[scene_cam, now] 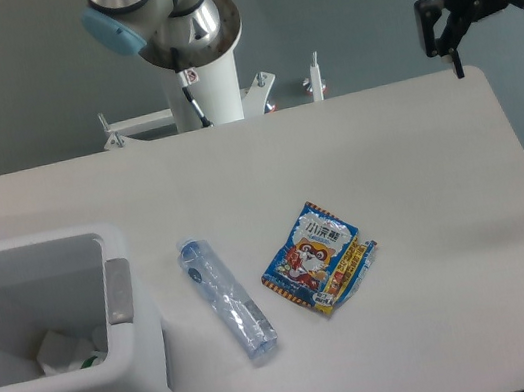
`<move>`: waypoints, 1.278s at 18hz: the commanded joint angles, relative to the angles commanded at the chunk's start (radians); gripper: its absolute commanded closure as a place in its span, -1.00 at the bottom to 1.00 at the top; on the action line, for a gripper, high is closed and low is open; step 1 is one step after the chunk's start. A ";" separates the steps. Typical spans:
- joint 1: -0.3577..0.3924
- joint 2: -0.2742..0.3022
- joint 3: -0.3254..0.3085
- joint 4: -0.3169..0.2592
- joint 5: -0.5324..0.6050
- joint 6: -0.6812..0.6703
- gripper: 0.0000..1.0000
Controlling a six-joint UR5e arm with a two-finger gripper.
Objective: Place the trash in the trash can
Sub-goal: 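Move the gripper over the colourful snack wrapper and lower it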
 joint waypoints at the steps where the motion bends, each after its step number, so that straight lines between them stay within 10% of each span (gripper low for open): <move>1: 0.000 0.000 0.000 0.005 -0.002 0.002 -1.00; 15: -0.020 -0.002 -0.101 0.021 -0.008 0.015 -1.00; 23: -0.100 -0.038 -0.221 0.135 -0.008 0.020 -1.00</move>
